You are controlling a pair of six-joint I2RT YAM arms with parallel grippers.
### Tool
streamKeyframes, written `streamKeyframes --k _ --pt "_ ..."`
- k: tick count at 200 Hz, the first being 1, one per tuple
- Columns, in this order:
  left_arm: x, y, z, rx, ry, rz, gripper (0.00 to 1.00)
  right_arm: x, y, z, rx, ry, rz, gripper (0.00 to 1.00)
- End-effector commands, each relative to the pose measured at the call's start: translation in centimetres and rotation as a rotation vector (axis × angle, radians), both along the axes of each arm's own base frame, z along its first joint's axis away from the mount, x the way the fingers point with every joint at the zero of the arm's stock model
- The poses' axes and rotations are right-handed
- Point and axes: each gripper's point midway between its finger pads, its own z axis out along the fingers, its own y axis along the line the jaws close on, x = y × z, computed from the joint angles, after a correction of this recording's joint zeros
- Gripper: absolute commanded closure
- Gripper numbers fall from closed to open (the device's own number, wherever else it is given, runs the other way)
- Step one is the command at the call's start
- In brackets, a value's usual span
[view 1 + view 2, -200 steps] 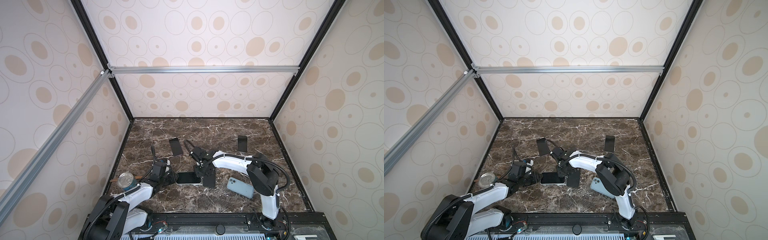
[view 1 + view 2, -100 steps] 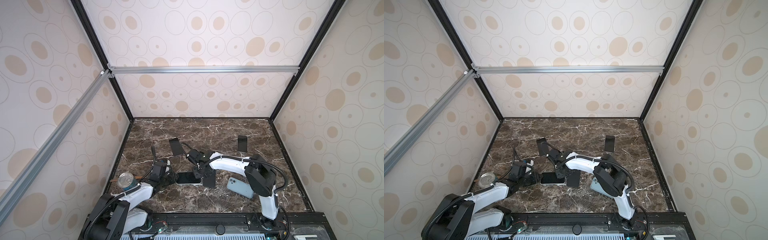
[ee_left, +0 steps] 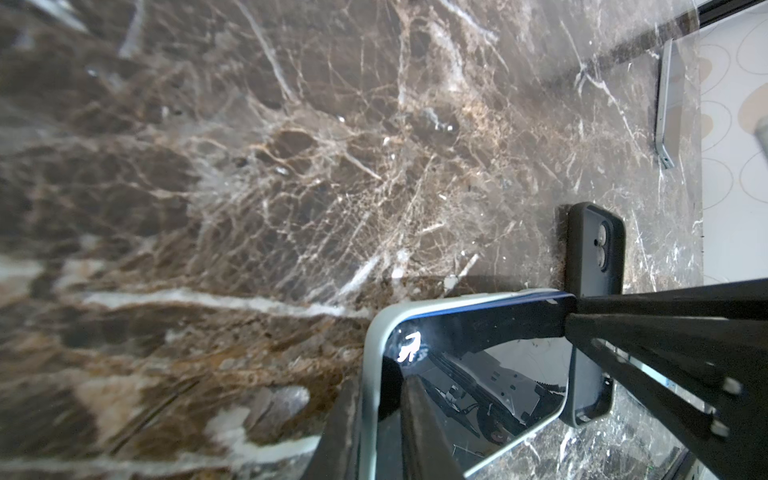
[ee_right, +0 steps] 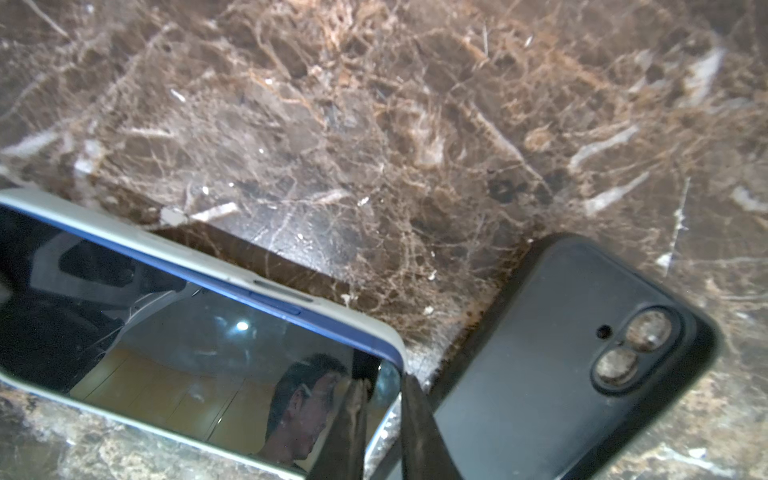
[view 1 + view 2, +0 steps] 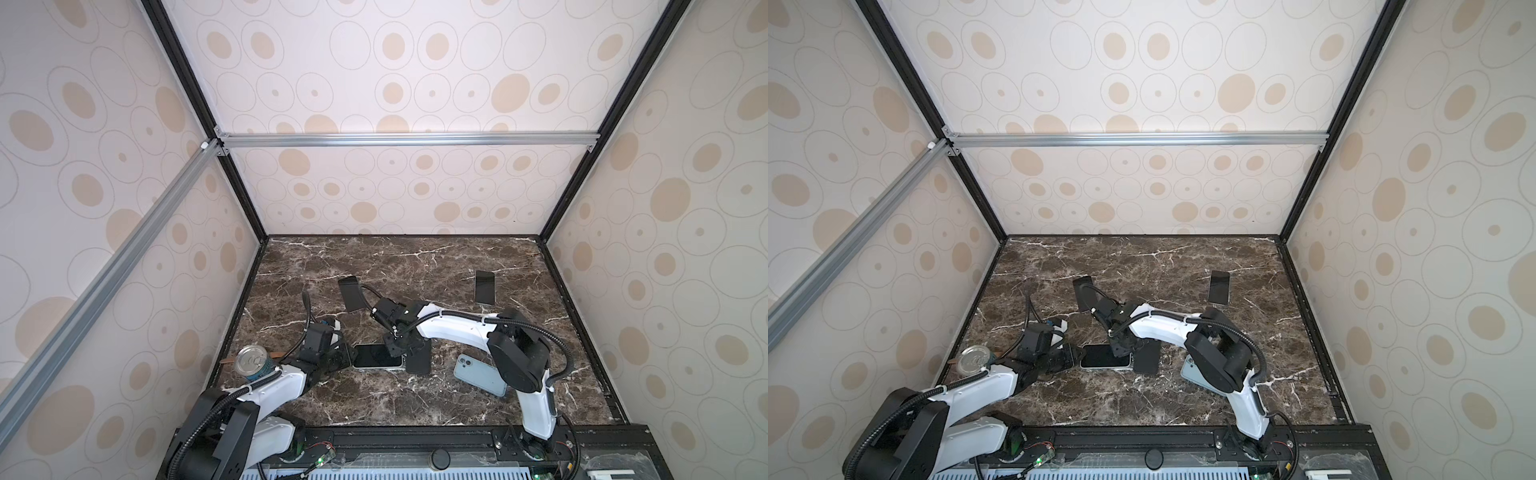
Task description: Put the phone into the phone case
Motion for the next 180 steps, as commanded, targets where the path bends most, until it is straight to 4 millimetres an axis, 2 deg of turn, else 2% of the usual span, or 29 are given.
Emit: streamKeyframes --k 1,77,133,180 --pt "0.4 -0.1 0.3 -0.007 -0.019 -0.004 0.81 -4.2 -4.2 -7.3 -0.227 0.172 0.031 0.83" --pt "0.1 0.2 0.2 0.003 -0.021 0.006 0.81 -5.7 -5.9 -10.3 -0.296 0.235 0.031 0.83" --pt "0.2 0.1 0.1 0.002 -0.016 0.002 0.81 -6.2 -6.0 -11.2 -0.296 0.255 0.032 0.83" --pt "0.2 0.1 0.1 0.003 -0.016 0.002 0.81 -7.4 -6.1 -13.4 -0.273 0.311 0.011 0.84"
